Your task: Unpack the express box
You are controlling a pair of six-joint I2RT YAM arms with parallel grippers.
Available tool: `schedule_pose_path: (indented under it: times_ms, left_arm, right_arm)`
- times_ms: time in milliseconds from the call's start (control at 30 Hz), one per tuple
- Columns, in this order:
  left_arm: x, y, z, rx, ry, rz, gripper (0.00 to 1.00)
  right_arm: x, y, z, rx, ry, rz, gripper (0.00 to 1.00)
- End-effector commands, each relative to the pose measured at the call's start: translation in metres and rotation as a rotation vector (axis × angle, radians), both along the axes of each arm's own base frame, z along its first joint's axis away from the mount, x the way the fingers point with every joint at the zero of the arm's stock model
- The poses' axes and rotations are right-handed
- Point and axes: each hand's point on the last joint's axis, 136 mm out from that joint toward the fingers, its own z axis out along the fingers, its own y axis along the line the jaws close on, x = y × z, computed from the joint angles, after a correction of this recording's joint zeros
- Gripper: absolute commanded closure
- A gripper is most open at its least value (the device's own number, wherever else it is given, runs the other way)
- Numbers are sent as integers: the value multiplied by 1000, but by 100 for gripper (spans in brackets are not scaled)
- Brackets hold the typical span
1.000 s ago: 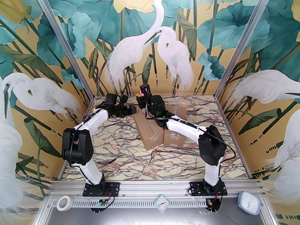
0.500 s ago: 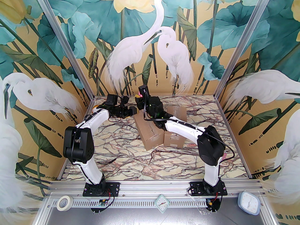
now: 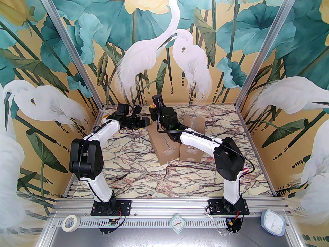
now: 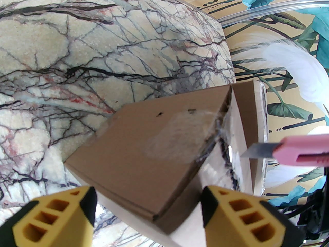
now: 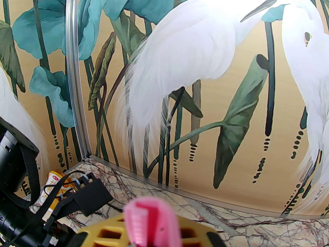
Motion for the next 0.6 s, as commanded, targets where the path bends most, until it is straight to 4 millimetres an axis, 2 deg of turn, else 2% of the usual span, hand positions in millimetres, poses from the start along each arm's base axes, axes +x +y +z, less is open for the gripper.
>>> schedule_pose_path:
  times_ms: [0, 300, 567]
  left_arm:
    - [-4, 1, -24, 13, 59, -2, 29]
    - [-4, 4, -30, 32, 73, 10, 30]
    - [-4, 8, -37, 51, 95, 28, 31]
  right_arm:
    - [1, 2, -5, 8, 13, -9, 98]
    - [1, 4, -19, -43, 45, -38, 98]
    - [-6, 4, -21, -121, 7, -71, 98]
